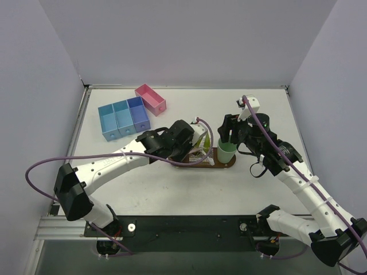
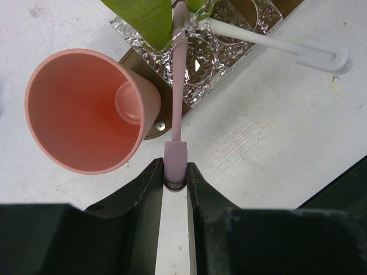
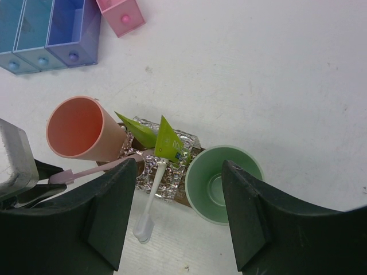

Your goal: Prepare toiletry sets of a toothbrush and toothpaste on the tray

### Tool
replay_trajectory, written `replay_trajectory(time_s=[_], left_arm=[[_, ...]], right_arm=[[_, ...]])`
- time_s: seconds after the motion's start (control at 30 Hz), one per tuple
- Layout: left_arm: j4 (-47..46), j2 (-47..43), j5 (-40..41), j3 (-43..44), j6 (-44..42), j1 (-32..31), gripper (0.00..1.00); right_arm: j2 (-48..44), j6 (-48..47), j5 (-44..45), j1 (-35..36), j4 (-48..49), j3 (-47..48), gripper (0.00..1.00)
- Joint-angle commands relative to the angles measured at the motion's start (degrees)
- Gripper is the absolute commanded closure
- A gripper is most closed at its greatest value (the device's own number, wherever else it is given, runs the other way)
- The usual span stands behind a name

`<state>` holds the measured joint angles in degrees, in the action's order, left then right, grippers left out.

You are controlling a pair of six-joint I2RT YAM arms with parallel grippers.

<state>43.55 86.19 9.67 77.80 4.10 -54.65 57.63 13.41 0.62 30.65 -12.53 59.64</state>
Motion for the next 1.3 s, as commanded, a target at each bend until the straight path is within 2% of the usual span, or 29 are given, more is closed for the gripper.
replay_trajectory(time_s=[0.0,0.33,0.43,0.47,0.57,0.87,1.1,1.17,1.27], left_arm=[[-0.75,1.25,1.84,3.24,0.82,0.07,1.0],[-0.57,2.58,1.31,4.2,0.91,0.07,0.99],[-0.83,2.4,1.14,4.29,1.0,0.16,0.89],[-1.01,2.23,0.96,4.29,1.0,0.07,0.78],[-1.97,1.79,0.09,4.03,0.82,0.16,0.64],[-4.17,0.91,-0.88,3.76,0.47,0.16,0.41],[-6.98,-1.11,-1.58,3.06,0.47,0.07,0.36],[-8.3,-1.9,-2.02,2.45,0.47,0.25,0.36],[-12.07,-4.01,-3.51,0.6,0.82,1.3,0.33]], right_arm=[[-0.06,0.21,-0.18,-0.51,2.52,-0.22,0.44],[0.29,0.39,-0.1,-0.68,2.43,-0.22,0.44],[0.29,0.48,-0.18,-0.86,2.43,-0.22,0.44],[0.29,0.48,-0.1,-0.86,2.51,-0.22,0.44],[0.21,0.39,-0.18,-0.86,2.51,-0.22,0.44],[0.12,0.48,-0.1,-0.95,2.52,-0.22,0.44],[-0.14,0.57,-0.18,-0.95,2.34,-0.14,0.43],[-0.06,0.74,-0.1,-1.3,2.43,-0.13,0.37],[0.21,1.0,-1.84,-1.74,2.34,-0.13,0.35]])
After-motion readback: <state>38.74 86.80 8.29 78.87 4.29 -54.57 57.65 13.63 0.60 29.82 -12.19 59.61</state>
